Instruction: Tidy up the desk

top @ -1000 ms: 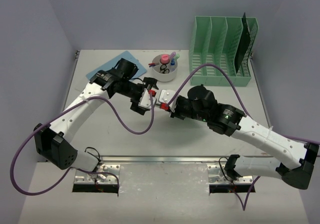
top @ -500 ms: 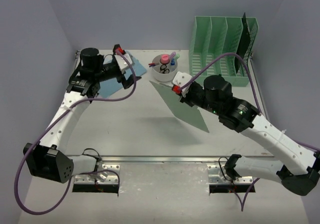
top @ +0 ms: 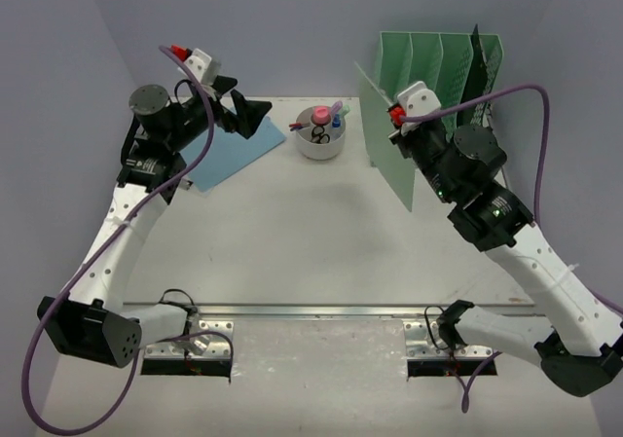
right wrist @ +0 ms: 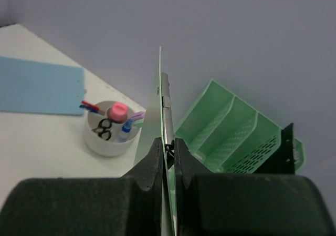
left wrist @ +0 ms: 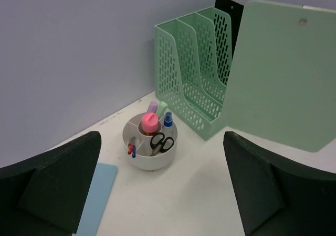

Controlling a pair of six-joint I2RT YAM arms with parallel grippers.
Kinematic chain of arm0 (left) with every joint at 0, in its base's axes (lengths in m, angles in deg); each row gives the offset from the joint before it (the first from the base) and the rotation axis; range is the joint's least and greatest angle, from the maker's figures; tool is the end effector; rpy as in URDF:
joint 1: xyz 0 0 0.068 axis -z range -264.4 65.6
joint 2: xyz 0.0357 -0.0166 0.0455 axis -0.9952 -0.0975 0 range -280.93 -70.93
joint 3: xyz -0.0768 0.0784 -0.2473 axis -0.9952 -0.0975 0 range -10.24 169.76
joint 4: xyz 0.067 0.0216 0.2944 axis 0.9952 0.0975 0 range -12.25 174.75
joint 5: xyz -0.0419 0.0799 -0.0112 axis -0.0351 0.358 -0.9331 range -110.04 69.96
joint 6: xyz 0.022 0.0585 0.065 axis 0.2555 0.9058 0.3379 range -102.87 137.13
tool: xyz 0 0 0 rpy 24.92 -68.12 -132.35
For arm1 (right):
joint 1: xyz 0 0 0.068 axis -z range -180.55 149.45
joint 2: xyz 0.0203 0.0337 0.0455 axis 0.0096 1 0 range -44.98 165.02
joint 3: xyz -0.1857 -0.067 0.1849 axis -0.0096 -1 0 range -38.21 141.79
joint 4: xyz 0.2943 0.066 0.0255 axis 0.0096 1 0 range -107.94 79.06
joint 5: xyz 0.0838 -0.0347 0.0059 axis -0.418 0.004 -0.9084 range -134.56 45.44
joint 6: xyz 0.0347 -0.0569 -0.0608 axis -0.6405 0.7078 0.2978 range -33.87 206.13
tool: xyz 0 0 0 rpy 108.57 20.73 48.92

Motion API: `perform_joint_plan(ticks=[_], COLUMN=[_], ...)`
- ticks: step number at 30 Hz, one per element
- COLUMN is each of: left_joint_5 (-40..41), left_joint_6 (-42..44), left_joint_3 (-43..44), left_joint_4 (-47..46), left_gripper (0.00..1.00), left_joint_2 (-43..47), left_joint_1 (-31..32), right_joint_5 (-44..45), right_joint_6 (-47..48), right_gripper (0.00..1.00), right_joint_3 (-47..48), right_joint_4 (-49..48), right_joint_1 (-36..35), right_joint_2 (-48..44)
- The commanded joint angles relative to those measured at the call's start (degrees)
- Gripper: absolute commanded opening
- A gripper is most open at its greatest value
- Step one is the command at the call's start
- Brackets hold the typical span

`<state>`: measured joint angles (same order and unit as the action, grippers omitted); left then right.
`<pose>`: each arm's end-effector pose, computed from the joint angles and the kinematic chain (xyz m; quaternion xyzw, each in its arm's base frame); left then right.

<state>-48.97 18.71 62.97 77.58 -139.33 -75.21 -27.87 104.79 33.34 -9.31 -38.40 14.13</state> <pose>0.3395 -0.0945 0.4534 0.2448 0.6341 -0.2158 0.7010 0.2553 0.1691 0.4688 -0.2266 0.6456 0.0226 0.7289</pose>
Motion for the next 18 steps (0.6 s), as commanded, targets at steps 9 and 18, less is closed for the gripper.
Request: perform_joint_plan(ticks=[9, 18], left_joint_5=[-0.6, -0.5], left_joint_6=[-8.1, -8.3], left_joint_3=[0.0, 3.5], left_joint_4=[-4.3, -4.2], left_gripper=[1.0, 1.0], left_joint_2=[-2.7, -7.3], left_joint_1=[0.1, 0.1], right_joint_5=[8.9, 3.0], right_joint_6=[11.9, 4.6], right_gripper=[0.01, 0.01], right_joint_3=[14.6, 23.4], right_joint_4=[-20.0, -17.9], right_joint_1=[5.4, 19.6], right_joint_2=[7.1, 15.6])
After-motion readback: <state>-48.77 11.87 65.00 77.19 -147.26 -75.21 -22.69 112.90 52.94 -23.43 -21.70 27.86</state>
